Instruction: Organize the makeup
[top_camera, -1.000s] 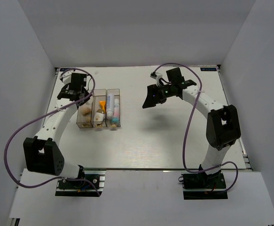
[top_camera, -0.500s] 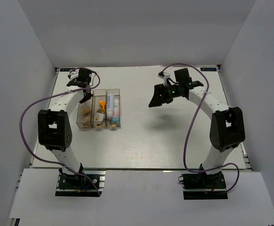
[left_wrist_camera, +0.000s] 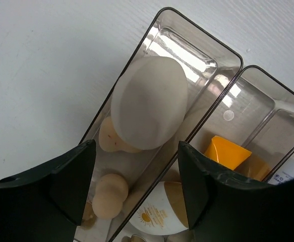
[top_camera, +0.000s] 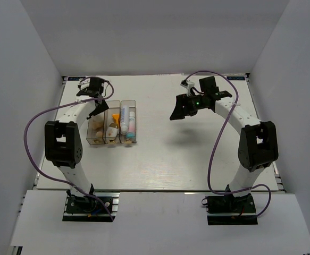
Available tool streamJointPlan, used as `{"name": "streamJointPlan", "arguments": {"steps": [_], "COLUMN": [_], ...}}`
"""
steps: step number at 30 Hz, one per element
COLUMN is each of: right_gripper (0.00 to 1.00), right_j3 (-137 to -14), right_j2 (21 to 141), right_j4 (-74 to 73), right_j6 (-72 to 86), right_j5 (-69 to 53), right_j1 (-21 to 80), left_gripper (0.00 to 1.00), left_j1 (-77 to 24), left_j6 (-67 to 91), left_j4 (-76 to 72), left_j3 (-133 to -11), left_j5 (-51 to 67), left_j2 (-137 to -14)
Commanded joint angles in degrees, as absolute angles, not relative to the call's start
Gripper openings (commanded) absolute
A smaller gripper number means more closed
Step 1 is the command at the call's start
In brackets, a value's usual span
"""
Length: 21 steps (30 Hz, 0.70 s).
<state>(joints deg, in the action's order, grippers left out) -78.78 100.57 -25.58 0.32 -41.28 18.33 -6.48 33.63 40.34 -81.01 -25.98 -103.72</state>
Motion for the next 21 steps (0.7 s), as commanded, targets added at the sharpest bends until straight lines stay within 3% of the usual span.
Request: {"name": "streamJointPlan", "arguments": {"steps": [1,7,12,16,21], "right_gripper": [0.89,0.89,0.89,0.89,0.89], "right_j3": [-79.54,-79.37,-77.79,-76.47,-74.1], "right_j2": [98.35,96.59,93.61,91.32,87.82], "right_j4": [-26.54,-28.12,-27.95,-27.77,-26.99], "right_j6": [-2.02,-4.74,-6.5,-7.21,-9.31], "right_j5": [-41.22,-38.24,-31.56,-25.59,-19.69], "right_j1": [18.02,17.76,17.49,16.96,16.61], "left_gripper": [0.76,0.79,0.9,0.96,0.98], "left_j1": [-5.98,-5.98,-6.5,-7.12,-7.12], "left_j6": [34.28,33.49,29.79,30.76,30.59], "left_j4": [40.96,38.42,25.33,19.26,17.67], "left_j3": [-83.49,-84.99,-71.39,-61.45,-50.74], "left_j5": [-26.19,-18.39,10.04,19.13,22.06], "left_j2": [-99.85,-90.98,-75.63,-66.13,-54.51]}}
